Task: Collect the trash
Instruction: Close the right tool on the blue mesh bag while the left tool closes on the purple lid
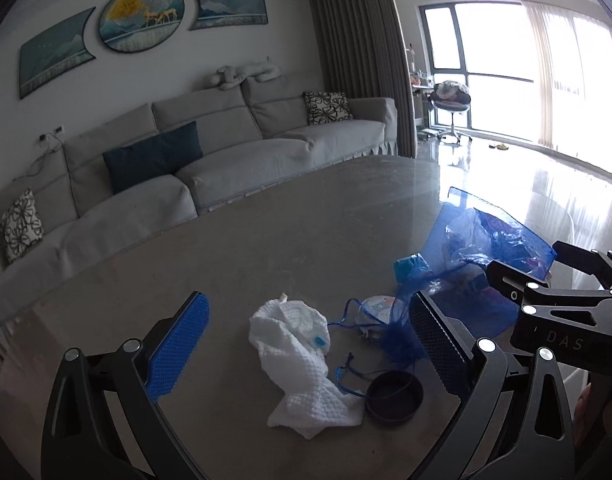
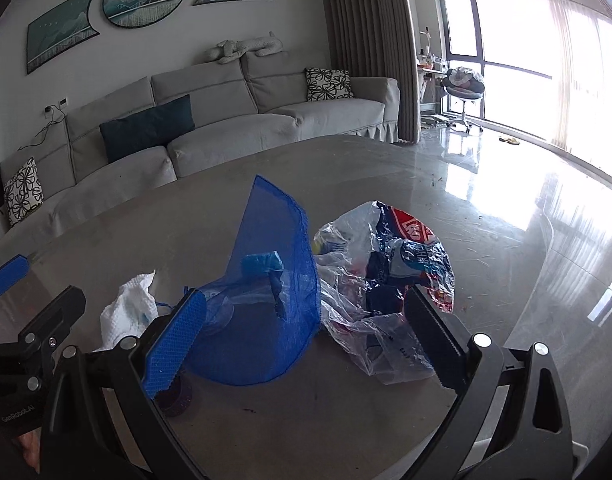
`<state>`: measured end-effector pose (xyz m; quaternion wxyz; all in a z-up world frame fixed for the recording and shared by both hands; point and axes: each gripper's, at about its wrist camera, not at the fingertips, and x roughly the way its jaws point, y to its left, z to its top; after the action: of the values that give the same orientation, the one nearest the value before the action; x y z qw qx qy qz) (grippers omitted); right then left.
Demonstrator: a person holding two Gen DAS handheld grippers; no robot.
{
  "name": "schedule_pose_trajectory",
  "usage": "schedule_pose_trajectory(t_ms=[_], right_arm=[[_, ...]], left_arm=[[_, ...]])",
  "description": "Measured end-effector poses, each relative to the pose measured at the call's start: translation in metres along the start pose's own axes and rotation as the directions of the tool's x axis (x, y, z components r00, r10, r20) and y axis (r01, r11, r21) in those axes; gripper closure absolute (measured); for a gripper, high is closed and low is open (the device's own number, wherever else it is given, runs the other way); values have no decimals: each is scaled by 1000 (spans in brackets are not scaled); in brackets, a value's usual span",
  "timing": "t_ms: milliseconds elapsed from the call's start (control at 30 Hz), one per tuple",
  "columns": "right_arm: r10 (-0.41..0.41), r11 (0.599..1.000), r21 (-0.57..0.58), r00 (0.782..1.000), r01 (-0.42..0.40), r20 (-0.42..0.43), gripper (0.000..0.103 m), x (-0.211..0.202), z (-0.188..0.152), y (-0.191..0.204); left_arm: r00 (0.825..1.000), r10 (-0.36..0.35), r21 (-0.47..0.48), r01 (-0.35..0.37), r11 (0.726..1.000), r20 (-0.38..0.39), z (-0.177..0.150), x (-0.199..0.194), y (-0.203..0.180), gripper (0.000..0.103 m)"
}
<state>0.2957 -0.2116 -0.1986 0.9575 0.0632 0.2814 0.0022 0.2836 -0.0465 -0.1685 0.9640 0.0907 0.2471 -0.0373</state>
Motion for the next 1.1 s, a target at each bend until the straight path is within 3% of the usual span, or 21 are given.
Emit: schedule_pose_trajectory(t_ms=[100,167,200,233,433,733,900,1100], right_arm=[[25,1000,7,1000,-25,-16,5,9,-2,8],[6,1000,-25,1000,-7,-28,27,14,-5,19],[15,999,-40,999,-17,-49,79,18,-7,23],[43,998,-47,994,-48,-97,99,25,-9,27],[48,994,-93,992,-59,-117,102,30,-21,46],[89,991,-105,996,-87,13,102,-23,2,41],[84,994,-79,995,-80,56,102,-43,14,22],[67,997,-40,994,-64,91,102,-57,19,1]], left_arm=[[1000,8,-12,-8,1000,-3,0,1,5,5],[1000,19,2,-19,1000,-10,-2,3,6,5],[1000,24,7,-24,1000,-13,-2,3,6,5],[1000,25,10,-24,1000,-15,-2,4,6,5],[1000,22,-20,-22,1000,-13,1,3,10,5],[998,54,-3,-54,999,-30,-5,9,12,5],[999,3,-29,-5,1000,-53,-9,10,7,5],[989,-110,-88,102,991,-95,-27,11,-20,5]])
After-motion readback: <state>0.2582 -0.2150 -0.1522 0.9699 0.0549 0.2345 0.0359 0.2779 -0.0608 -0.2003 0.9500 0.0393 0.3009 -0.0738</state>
